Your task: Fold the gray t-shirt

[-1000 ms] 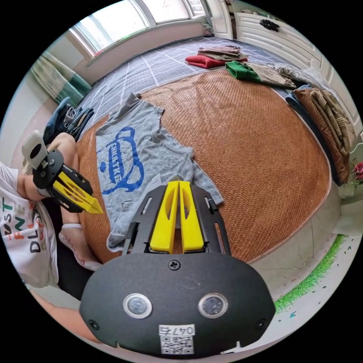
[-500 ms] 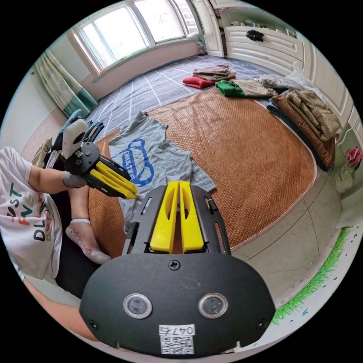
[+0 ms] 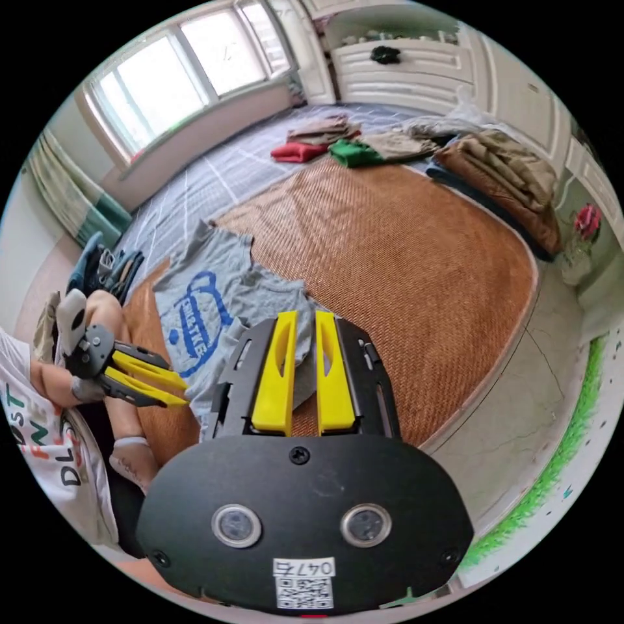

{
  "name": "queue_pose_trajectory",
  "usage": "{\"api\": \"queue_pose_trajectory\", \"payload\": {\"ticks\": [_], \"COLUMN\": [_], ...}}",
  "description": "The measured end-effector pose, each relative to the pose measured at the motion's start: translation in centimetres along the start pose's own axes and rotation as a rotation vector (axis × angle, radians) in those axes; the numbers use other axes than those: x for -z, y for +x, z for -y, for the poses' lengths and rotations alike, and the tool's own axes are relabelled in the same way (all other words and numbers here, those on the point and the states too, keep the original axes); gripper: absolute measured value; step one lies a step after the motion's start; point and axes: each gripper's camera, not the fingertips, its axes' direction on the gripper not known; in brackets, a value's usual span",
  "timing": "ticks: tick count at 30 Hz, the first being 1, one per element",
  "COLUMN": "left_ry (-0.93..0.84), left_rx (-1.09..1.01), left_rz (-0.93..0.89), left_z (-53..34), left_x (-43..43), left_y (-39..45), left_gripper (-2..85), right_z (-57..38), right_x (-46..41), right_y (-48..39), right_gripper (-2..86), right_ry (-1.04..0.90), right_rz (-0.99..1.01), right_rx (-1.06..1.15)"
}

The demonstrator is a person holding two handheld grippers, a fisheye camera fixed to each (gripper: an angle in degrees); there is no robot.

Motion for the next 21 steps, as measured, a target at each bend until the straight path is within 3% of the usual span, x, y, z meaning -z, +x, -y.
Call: {"api": "queue_pose_trajectory", "payload": {"ticks": [4, 10, 16, 21], "left_ry": [0.062, 0.079, 0.101, 0.0], "left_rx": [-0.01, -0.036, -0.204, -0.238], "left_rz": [0.0, 0.086, 0.069, 0.045], "left_z": [-1.5, -2.4, -2.8, -3.5], "left_x": [0.0, -0.8, -4.1, -10.7], "left_y": [-0.3, -0.5, 1.6, 1.1], "left_gripper": [5.1, 4.1, 3.0, 1.7], "right_z": [-3.1, -3.7, -0.8, -0.7], "right_x": [3.6, 2.1, -1.5, -0.5], "right_y": [-1.1, -3.0, -1.4, -1.9], "right_gripper": [0.6, 3.1, -0.6, -0.9], "right_ry": [0.075, -0.002, -0.074, -0.055], "right_rz": [0.06, -0.06, 0.148, 0.006], "right_rx": [-0.012, -0.006, -0.071, -0.149]}}
